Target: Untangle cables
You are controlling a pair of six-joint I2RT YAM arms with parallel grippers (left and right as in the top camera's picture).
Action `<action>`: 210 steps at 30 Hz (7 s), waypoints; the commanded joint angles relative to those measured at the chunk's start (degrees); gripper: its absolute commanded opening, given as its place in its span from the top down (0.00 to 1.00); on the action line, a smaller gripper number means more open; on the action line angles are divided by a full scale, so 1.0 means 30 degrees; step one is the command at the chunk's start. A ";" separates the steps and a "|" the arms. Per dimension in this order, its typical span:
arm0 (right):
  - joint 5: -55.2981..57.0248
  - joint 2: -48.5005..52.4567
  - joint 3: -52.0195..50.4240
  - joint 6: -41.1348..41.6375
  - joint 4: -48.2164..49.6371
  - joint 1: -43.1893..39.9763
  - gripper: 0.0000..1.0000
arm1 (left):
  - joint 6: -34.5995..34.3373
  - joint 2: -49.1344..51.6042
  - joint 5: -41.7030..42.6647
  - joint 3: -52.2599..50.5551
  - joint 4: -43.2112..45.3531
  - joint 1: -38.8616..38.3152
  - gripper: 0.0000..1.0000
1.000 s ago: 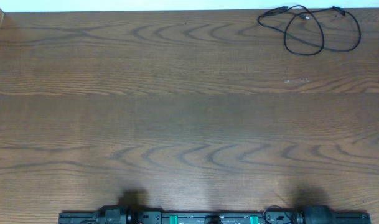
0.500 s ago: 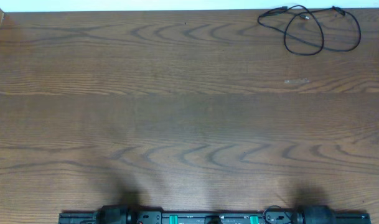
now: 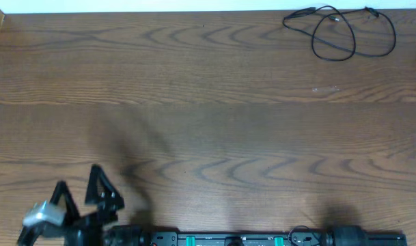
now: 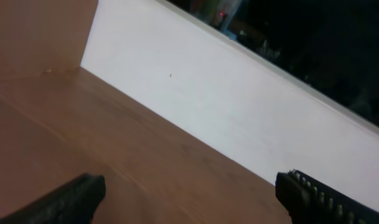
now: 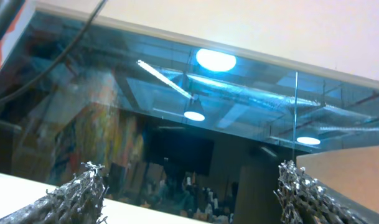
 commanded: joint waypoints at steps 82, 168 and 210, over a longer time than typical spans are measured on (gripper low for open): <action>-0.1413 -0.0102 -1.0003 -0.0160 0.6958 -0.0386 0.01 | 0.2215 0.0022 -0.0189 -1.4695 1.2320 -0.0007 0.06; -0.1399 -0.0182 -2.8647 0.0299 1.3107 -0.0991 0.01 | 0.2215 0.0022 -0.0189 -1.4695 1.2320 -0.0007 0.06; -0.1399 -0.0175 -2.8647 0.0299 1.3107 -0.0991 0.01 | 0.3563 0.0984 -0.0189 -1.4695 1.2291 -0.0007 0.05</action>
